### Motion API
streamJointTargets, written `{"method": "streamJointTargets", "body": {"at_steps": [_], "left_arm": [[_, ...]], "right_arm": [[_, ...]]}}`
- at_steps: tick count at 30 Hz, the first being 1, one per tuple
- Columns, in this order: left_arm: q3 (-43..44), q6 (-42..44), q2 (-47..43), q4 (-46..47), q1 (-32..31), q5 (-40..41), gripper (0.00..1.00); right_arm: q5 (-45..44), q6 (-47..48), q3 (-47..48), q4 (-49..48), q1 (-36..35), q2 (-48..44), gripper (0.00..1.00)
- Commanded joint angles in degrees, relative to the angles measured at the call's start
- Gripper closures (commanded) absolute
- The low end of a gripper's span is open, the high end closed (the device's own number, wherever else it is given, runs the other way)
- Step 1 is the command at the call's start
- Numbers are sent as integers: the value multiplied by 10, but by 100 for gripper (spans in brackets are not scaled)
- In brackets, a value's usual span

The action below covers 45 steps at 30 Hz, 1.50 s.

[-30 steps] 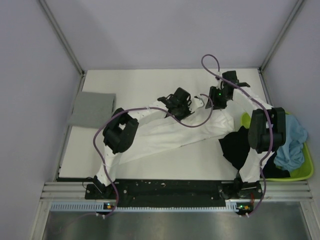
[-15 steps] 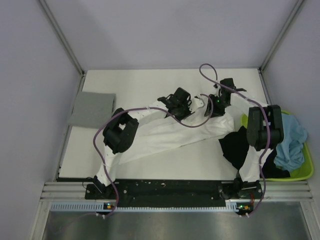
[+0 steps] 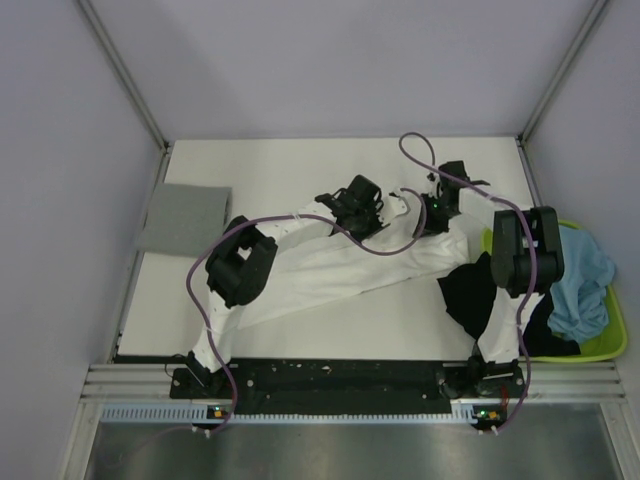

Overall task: Fold and stack the t-shirts
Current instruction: Fold the other side of the tshirt into a rectangle, then rotate the tshirt 60 degree

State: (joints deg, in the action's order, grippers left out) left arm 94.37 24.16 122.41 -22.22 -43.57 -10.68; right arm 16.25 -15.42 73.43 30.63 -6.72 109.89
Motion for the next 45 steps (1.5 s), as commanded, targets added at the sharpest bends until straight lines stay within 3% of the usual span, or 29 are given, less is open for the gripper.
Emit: {"method": "streamJointTargets", "body": {"at_steps": [1,6,13,19,28,33,34,37,38,41,45], "left_arm": [[6,9,-24,15,2,-12,100],[15,18,-26,-1,2,-48,100],[42,14,-21,-60,-4,-211,100],[48,17,-3,-63,-6,-221,100],[21,31,-3,-77,-11,-284,100],[11,58,-2,-85,-11,-268,100],[13,68,-3,-89,-11,-264,94],[32,104,-7,-127,-10,-269,56],[41,119,-8,-149,-10,-276,49],[86,153,-16,-233,-4,-293,39],[123,173,-52,-309,23,-274,41]], "right_arm": [[-20,0,-7,-8,9,-40,100],[-52,19,-8,36,10,-72,100],[-104,70,-14,137,13,-121,100],[-123,88,-2,222,16,-107,100],[-184,95,-5,262,29,-77,100],[-141,97,5,249,29,-65,99],[-140,94,11,246,29,-63,95],[-147,93,29,239,29,-62,77],[-148,92,35,238,29,-64,72],[-141,93,59,221,29,-78,66],[-91,95,98,156,29,-93,63]]}}
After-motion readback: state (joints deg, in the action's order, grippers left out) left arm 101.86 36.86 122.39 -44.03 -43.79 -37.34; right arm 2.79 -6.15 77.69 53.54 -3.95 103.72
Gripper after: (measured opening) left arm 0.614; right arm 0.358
